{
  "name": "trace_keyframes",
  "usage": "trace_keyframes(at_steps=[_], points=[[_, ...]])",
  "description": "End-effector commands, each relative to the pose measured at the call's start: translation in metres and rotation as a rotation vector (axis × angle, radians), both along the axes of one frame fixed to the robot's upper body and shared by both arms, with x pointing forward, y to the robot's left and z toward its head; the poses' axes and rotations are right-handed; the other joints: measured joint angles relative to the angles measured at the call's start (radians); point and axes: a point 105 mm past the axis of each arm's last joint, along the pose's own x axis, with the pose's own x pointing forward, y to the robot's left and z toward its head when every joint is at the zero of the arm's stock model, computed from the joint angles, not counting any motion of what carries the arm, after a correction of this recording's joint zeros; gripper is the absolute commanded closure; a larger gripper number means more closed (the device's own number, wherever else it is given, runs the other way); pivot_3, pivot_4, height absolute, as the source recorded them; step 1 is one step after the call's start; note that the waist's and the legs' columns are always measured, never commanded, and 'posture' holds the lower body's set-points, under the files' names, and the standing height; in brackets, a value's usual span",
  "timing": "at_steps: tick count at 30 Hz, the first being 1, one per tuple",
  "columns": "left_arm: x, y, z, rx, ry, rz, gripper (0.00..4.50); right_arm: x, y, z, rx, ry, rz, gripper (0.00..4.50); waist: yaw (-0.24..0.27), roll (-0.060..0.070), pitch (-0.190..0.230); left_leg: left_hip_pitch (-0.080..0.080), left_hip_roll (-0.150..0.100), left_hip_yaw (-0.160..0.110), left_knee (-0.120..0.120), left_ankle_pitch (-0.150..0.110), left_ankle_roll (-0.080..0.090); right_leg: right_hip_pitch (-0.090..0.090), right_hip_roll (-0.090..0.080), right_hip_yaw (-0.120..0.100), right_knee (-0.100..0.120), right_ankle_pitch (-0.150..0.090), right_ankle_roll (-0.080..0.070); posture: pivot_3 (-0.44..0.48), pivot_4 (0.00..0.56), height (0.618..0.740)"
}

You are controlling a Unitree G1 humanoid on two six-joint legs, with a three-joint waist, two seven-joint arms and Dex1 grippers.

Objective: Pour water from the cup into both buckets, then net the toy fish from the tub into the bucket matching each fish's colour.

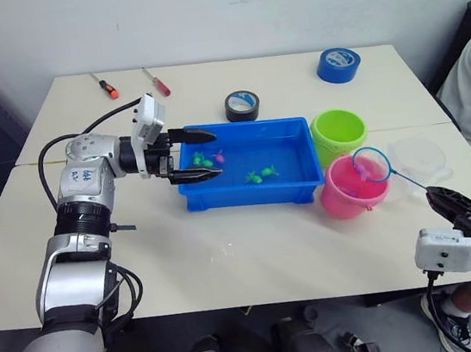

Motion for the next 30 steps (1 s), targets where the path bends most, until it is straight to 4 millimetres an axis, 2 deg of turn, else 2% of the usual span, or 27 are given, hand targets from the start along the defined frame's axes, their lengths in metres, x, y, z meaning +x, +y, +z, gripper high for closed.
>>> trace_keyframes(at_steps=[1, 4, 9, 11, 13, 16, 19, 22, 27, 30], points=[[-0.002, 0.003, 0.010, -0.010, -0.041, -0.002, 0.03, -0.005, 0.006, 0.010, -0.069, -0.068, 0.024, 4.50, 0.000, 0.000, 0.000, 0.000, 0.000, 0.000, 0.000, 0.000, 0.000, 0.000, 0.000, 0.000, 0.000, 0.000, 0.000, 0.000, 0.150, 0.734], [-0.002, 0.003, 0.009, -0.010, -0.040, -0.001, 0.03, -0.007, 0.009, 0.011, -0.056, -0.085, 0.028, 4.50, 0.000, 0.000, 0.000, 0.000, 0.000, 0.000, 0.000, 0.000, -0.001, 0.000, 0.000, 0.000, 0.001, 0.000, 0.000, 0.000, 0.150, 0.734], [0.005, 0.014, 0.014, -0.058, -0.029, 0.076, 0.03, 0.004, 0.031, 0.046, 0.080, -0.202, 0.096, 4.50, -0.007, 0.000, 0.000, 0.004, 0.000, 0.005, 0.002, 0.000, -0.001, 0.000, 0.000, -0.001, 0.006, 0.000, 0.000, 0.000, 0.150, 0.734], [0.012, 0.029, 0.019, -0.079, -0.028, 0.162, 0.03, 0.016, 0.040, 0.060, 0.174, -0.218, 0.130, 4.50, -0.010, 0.000, 0.000, 0.010, 0.000, 0.007, 0.001, 0.000, -0.001, 0.005, 0.000, 0.000, 0.007, 0.000, 0.000, 0.000, 0.150, 0.734], [0.018, 0.051, 0.018, -0.074, -0.032, 0.269, 0.03, 0.033, 0.049, 0.072, 0.356, -0.207, 0.149, 4.50, -0.025, -0.003, 0.001, 0.018, 0.000, 0.007, 0.000, -0.001, -0.002, 0.012, 0.000, 0.000, 0.005, 0.000, -0.001, 0.000, 0.150, 0.734], [0.015, 0.075, 0.015, -0.066, -0.029, 0.355, 0.03, 0.053, 0.068, 0.072, 0.587, -0.108, 0.191, 4.50, -0.035, -0.003, 0.002, 0.023, 0.002, 0.006, -0.002, -0.001, -0.002, 0.016, -0.001, 0.000, 0.006, -0.001, -0.003, 0.000, 0.150, 0.734], [0.007, 0.103, 0.012, -0.060, -0.023, 0.449, 0.03, 0.078, 0.099, 0.060, 0.827, 0.111, 0.229, 4.50, -0.038, -0.003, 0.002, 0.025, 0.006, 0.004, -0.004, -0.001, -0.005, 0.017, -0.002, 0.000, 0.007, -0.003, -0.006, 0.000, 0.150, 0.734], [0.000, 0.120, 0.007, -0.054, -0.022, 0.529, 0.03, 0.097, 0.118, 0.055, 0.985, 0.247, 0.215, 4.50, -0.031, -0.003, 0.002, 0.022, 0.008, 0.002, -0.002, -0.001, -0.006, 0.015, -0.003, 0.000, 0.009, -0.004, -0.008, 0.000, 0.150, 0.734], [-0.015, 0.143, -0.005, -0.052, -0.001, 0.650, 0.03, 0.119, 0.161, 0.043, 1.174, 0.509, 0.194, 4.50, -0.032, -0.003, 0.001, 0.017, 0.007, -0.002, -0.001, -0.001, -0.006, 0.011, -0.006, -0.004, 0.010, -0.004, -0.008, 0.000, 0.150, 0.734], [-0.022, 0.146, -0.006, -0.062, -0.010, 0.684, 0.03, 0.132, 0.184, 0.035, 1.179, 0.621, 0.166, 4.50, -0.032, -0.003, 0.002, 0.016, 0.006, -0.003, -0.001, 0.000, -0.006, 0.010, -0.008, -0.006, 0.011, -0.004, -0.008, 0.000, 0.150, 0.734]])
